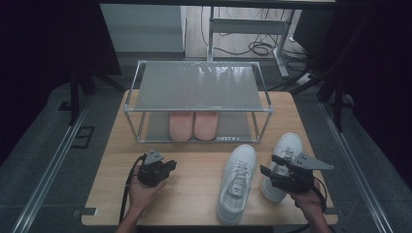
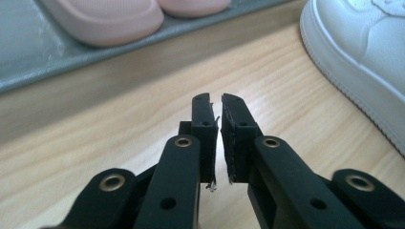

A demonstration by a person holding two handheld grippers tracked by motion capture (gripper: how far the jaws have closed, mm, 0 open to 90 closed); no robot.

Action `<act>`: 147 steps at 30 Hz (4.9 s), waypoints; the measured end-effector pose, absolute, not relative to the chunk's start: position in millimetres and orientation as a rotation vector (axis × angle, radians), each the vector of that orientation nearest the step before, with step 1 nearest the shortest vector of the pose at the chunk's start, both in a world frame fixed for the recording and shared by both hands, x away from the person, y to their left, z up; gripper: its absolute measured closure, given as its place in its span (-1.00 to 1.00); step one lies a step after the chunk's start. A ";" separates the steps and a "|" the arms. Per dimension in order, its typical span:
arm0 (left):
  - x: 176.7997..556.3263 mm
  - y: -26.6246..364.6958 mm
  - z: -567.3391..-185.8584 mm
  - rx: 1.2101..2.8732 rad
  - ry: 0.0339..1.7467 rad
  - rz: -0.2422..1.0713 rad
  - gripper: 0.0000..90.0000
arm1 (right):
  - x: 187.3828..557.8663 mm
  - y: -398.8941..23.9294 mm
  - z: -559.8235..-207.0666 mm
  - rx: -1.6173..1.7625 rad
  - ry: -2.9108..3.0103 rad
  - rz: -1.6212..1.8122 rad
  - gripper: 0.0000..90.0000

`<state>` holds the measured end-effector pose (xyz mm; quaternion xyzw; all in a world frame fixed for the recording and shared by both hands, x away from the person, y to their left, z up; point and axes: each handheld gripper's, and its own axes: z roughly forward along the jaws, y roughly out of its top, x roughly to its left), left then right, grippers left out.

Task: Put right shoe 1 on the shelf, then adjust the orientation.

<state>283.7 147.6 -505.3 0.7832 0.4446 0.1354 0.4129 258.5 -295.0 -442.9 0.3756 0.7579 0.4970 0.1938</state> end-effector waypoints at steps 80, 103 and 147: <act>281.2 176.1 -504.0 1.943 1.188 0.295 -0.03 | 227.3 -257.6 -442.4 0.982 2.335 1.307 1.00; 282.0 174.7 -504.0 1.946 1.185 0.288 -0.02 | 248.3 -235.2 -474.3 1.095 2.379 0.884 1.00; 283.6 182.0 -503.6 1.929 1.200 0.292 -0.01 | 275.3 -183.0 -466.1 0.973 2.398 1.018 1.00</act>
